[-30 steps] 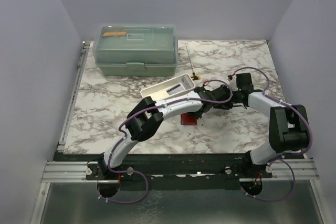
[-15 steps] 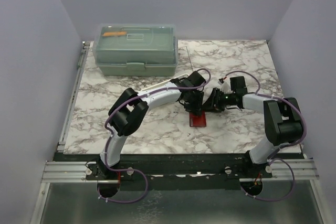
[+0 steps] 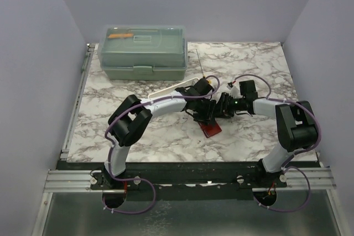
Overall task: Put the credit cards into the card holder
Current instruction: Close the card holder at the center of the board.
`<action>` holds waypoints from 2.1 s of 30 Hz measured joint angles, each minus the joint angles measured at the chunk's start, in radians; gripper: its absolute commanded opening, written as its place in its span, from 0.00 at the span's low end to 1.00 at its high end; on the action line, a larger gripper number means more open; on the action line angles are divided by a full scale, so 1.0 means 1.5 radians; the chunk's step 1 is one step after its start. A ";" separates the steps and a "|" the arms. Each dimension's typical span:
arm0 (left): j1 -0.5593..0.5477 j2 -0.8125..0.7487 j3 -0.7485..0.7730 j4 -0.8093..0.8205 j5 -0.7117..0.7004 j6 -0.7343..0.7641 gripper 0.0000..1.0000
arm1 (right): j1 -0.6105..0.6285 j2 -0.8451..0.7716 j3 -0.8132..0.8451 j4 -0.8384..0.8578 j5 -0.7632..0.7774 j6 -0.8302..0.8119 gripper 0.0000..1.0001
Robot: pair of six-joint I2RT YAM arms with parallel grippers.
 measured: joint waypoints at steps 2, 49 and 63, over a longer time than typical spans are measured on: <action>0.000 -0.010 -0.007 -0.007 -0.004 0.000 0.50 | 0.004 -0.005 0.000 -0.010 0.008 -0.006 0.43; -0.001 -0.108 -0.060 -0.166 -0.200 -0.013 0.25 | 0.102 -0.079 -0.121 0.042 0.075 0.098 0.29; -0.002 -0.128 -0.060 -0.166 -0.200 -0.020 0.24 | 0.106 -0.075 -0.120 0.043 0.075 0.098 0.29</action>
